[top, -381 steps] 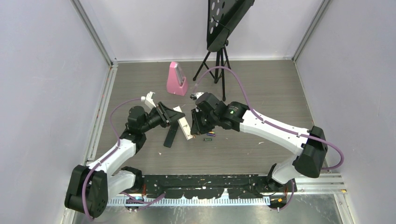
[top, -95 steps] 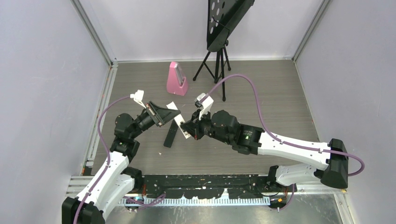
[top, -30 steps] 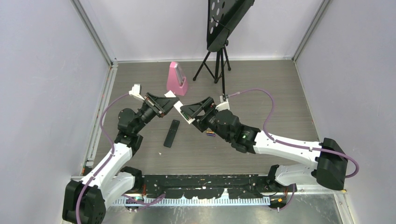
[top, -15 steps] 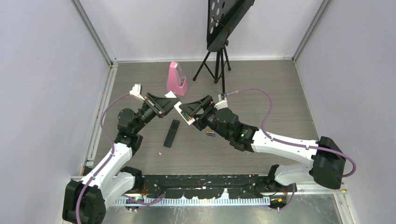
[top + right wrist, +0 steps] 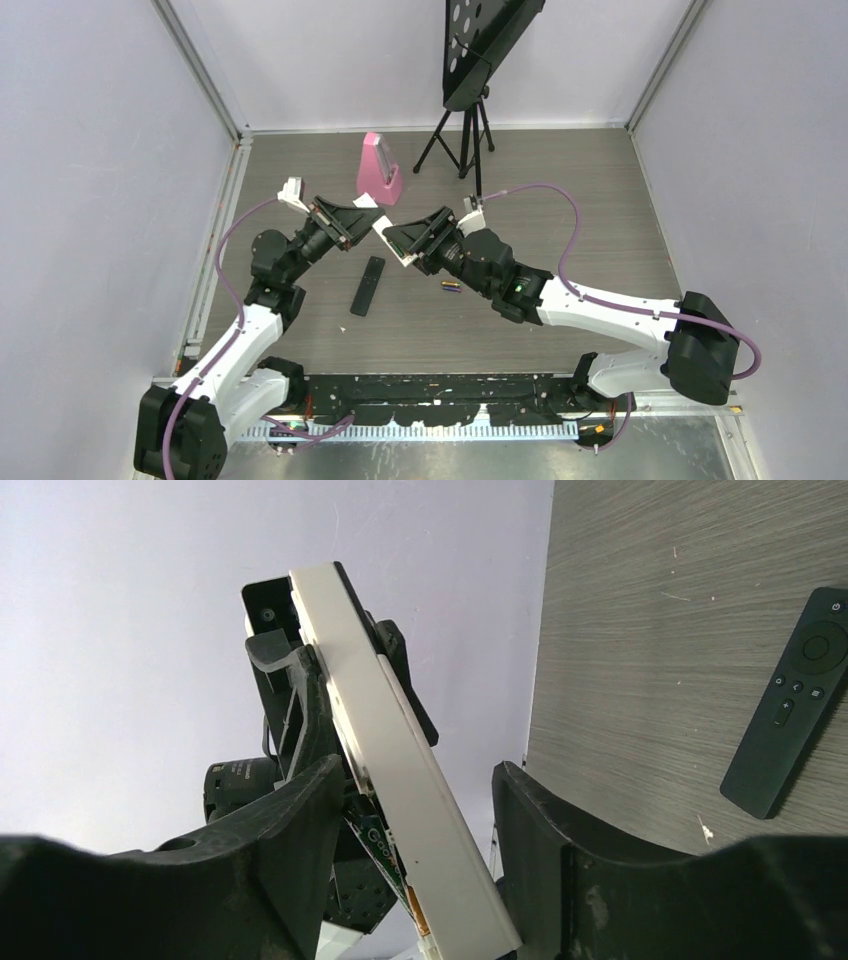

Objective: Load the batteries into the remote control

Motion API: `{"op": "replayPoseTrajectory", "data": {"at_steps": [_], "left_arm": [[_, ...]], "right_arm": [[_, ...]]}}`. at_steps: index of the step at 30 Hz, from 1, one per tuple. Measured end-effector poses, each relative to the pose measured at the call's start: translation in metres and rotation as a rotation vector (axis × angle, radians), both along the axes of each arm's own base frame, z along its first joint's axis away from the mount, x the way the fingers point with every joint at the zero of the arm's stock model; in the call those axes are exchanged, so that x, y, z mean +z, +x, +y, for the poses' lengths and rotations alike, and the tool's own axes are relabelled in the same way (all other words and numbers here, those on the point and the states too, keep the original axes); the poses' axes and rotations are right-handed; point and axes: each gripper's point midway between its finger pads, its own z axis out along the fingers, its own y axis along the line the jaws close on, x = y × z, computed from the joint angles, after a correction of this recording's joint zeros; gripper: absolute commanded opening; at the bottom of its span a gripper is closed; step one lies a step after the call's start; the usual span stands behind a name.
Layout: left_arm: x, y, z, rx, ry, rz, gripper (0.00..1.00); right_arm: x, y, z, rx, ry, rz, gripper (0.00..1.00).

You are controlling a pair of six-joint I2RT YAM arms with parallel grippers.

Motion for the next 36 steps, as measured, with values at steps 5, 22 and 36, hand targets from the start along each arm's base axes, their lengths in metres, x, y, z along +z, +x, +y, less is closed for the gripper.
{"op": "replayPoseTrajectory", "data": {"at_steps": [5,22,36], "left_arm": [[0.002,0.001,0.0,-0.001,-0.002,0.008,0.0],[-0.006,0.008,-0.002,-0.022,-0.112,0.192,0.0],[-0.007,0.006,-0.002,-0.036,-0.158,0.219,0.0]], "right_arm": [[0.0,0.0,0.0,0.003,-0.01,-0.012,0.5],[0.004,0.002,-0.008,0.0,-0.087,-0.151,0.49],[0.008,-0.002,-0.025,0.048,-0.178,-0.234,0.78]]}}
